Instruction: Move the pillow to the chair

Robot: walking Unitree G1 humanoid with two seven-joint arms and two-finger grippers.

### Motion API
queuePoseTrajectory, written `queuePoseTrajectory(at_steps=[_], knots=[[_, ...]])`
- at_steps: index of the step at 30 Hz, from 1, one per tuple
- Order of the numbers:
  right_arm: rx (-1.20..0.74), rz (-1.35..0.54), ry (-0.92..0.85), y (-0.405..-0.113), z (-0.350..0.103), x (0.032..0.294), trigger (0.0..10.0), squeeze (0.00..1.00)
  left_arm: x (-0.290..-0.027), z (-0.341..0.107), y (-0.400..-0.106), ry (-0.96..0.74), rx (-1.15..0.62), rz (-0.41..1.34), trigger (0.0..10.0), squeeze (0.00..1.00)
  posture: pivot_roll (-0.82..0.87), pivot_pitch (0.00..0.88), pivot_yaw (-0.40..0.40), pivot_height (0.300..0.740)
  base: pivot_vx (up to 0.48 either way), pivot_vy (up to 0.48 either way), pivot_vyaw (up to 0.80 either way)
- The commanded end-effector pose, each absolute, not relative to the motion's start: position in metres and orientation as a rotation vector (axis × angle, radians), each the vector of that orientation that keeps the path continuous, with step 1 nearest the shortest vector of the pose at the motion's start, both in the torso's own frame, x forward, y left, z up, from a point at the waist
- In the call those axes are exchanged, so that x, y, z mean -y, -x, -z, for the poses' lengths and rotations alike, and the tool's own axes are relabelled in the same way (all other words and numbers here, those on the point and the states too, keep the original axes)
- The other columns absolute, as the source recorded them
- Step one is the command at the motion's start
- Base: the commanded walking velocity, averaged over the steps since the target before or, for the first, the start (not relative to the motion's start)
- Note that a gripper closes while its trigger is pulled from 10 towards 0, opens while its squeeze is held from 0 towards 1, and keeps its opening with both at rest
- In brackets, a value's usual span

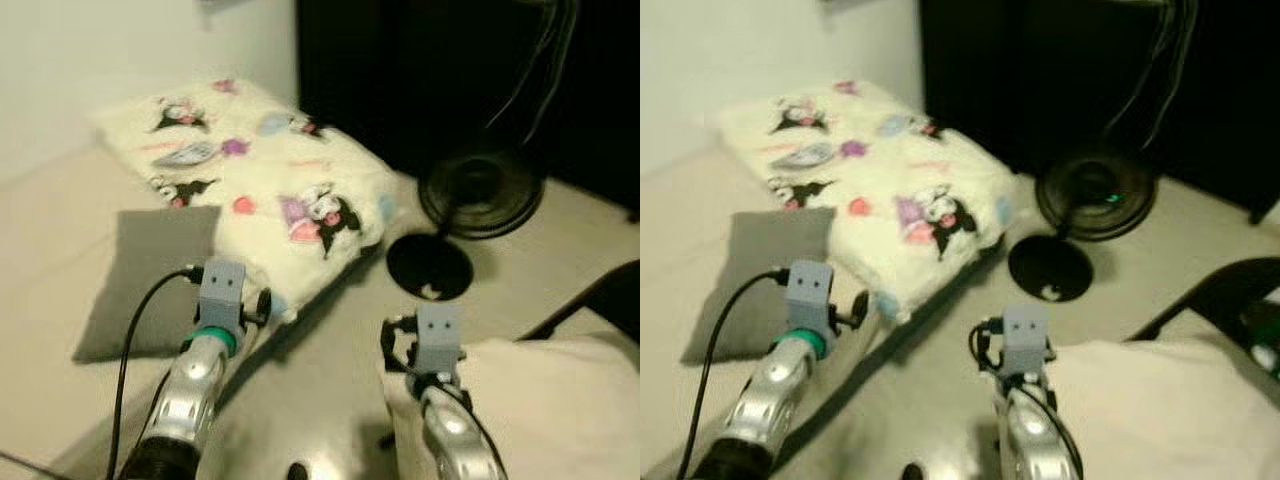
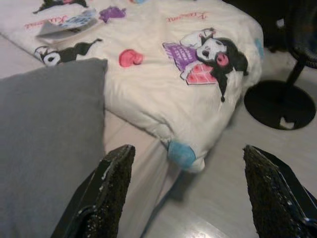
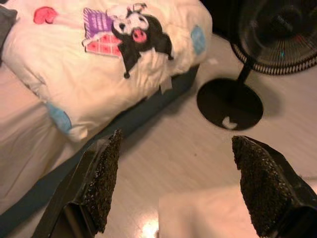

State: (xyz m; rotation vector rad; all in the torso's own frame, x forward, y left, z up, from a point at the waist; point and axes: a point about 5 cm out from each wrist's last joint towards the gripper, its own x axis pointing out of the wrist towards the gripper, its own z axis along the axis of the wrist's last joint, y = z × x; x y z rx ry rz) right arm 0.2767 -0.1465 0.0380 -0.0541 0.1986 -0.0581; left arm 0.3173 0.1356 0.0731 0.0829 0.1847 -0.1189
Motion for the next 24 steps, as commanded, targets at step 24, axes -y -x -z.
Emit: queuePoseTrajectory(at_steps=[24], knots=[[-0.198,0.054,0.071,-0.287,-0.041,0.145,10.0,0.0,-0.143,-0.073,-0.319,-0.114,-0.21,0.067,10.0,0.0,-0.03,0.021,0.016,0.74,0.0,0.0,0.8]])
